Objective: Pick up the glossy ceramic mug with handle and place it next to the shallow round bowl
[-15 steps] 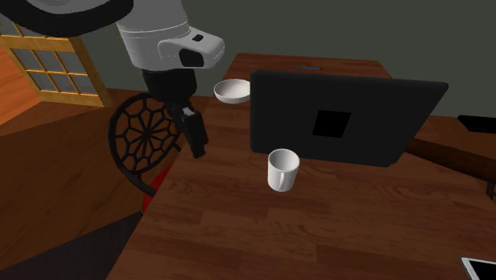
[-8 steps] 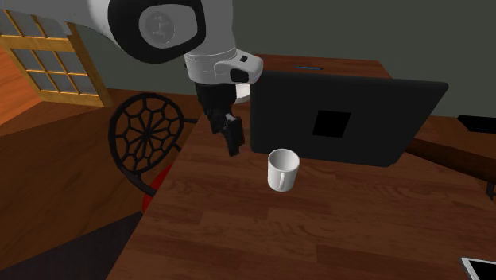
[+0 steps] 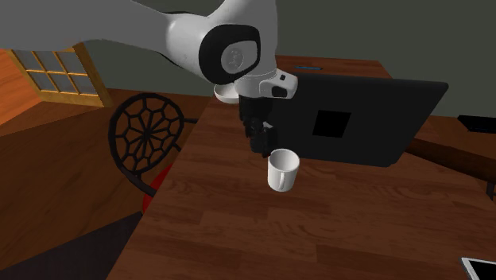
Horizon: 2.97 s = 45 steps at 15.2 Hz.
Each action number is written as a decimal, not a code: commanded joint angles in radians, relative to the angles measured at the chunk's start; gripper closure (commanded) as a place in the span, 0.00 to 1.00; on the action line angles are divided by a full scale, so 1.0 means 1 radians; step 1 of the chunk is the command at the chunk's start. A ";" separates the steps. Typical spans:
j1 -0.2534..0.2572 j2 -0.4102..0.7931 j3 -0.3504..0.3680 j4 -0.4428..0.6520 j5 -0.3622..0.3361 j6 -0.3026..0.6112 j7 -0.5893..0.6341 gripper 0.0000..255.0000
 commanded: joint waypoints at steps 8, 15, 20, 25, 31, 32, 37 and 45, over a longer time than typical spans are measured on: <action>0.022 0.247 -0.023 0.209 -0.056 0.033 0.065 0.00; 0.023 0.273 -0.027 0.186 -0.063 0.082 0.070 0.00; 0.023 0.273 -0.027 0.186 -0.063 0.082 0.070 0.00; 0.023 0.273 -0.027 0.186 -0.063 0.082 0.070 1.00; 0.022 0.268 -0.026 0.191 -0.061 0.071 0.068 1.00; 0.022 0.262 -0.025 0.197 -0.060 0.060 0.067 1.00; 0.021 0.238 -0.022 0.229 -0.052 0.004 0.059 1.00; 0.021 0.208 -0.018 0.294 -0.043 -0.090 0.049 1.00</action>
